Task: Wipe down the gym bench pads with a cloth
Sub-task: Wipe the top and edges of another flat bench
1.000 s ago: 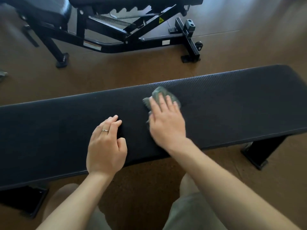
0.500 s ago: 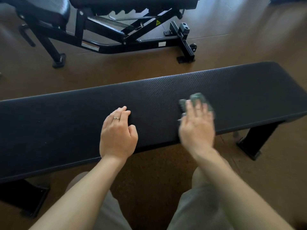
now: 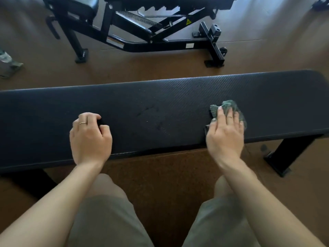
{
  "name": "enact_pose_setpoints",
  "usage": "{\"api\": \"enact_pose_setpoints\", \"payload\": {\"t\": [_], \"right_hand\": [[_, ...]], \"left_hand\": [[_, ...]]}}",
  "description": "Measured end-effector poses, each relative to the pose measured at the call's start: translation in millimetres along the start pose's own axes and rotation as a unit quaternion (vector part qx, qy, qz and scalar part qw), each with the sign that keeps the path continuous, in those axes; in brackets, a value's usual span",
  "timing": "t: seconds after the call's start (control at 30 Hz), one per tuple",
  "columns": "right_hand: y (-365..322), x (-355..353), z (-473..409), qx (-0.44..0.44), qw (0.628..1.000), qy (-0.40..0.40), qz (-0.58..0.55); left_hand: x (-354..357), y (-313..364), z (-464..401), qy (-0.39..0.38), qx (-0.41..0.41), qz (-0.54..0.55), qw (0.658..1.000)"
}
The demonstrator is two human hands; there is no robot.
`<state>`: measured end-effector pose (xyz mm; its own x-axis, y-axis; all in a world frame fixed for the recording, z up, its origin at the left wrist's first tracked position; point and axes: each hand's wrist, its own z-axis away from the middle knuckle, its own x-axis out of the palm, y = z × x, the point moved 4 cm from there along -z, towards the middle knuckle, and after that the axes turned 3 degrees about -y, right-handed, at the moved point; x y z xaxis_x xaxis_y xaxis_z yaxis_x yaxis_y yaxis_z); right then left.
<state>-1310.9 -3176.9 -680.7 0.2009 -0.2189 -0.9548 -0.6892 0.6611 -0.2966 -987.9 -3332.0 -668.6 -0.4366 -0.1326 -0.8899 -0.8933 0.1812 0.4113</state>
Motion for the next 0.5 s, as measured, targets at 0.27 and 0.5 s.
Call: {"api": "enact_pose_setpoints", "payload": {"t": [0.27, 0.5], "right_hand": [[-164.5, 44.2, 96.5, -0.324, 0.942, -0.084, -0.034], [-30.8, 1.7, -1.0, -0.192, 0.98, -0.036, 0.042]], "left_hand": [[0.5, -0.6, 2.9, 0.005, 0.013, 0.01, 1.0], [3.1, 1.4, 1.6, 0.014, -0.004, -0.005, 1.0]]}}
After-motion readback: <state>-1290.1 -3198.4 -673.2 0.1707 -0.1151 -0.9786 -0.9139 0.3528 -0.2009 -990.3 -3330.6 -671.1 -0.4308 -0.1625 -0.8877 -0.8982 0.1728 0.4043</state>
